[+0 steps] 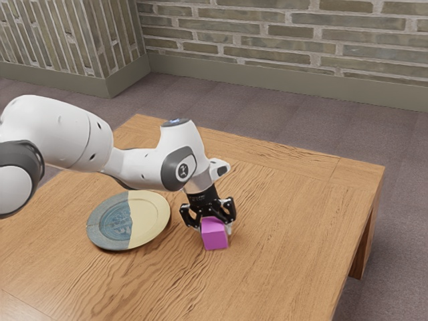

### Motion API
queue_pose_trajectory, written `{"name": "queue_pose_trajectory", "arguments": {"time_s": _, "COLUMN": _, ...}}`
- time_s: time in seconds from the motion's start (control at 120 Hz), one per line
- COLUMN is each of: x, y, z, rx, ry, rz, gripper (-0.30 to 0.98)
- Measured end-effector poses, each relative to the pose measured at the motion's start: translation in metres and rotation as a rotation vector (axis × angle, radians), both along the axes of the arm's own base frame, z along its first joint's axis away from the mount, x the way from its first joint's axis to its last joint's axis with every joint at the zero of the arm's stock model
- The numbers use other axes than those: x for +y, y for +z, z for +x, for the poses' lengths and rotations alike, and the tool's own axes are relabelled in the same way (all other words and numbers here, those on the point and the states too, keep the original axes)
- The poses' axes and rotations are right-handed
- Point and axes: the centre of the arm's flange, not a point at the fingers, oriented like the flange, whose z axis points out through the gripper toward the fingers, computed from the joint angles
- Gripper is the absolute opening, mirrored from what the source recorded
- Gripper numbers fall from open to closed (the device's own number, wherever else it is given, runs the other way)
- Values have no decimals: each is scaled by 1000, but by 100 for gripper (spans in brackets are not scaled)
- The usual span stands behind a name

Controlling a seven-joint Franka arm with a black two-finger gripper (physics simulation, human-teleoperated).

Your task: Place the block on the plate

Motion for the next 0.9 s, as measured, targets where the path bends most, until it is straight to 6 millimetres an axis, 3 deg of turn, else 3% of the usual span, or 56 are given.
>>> {"name": "queue_pose_trajectory", "arguments": {"time_s": 0.567, "x": 11, "y": 20, "z": 3, "rx": -16, "ry": -13, "rz": 8, "gripper": 41}}
{"name": "queue_pose_trajectory", "arguments": {"time_s": 0.733, "x": 15, "y": 51, "z": 5, "rx": -65, "ry": -43, "rz": 20, "gripper": 40}}
{"name": "queue_pose_trajectory", "arguments": {"time_s": 0.9, "x": 53, "y": 80, "z": 11, "rx": -107, "ry": -3, "rz": 30, "gripper": 40}}
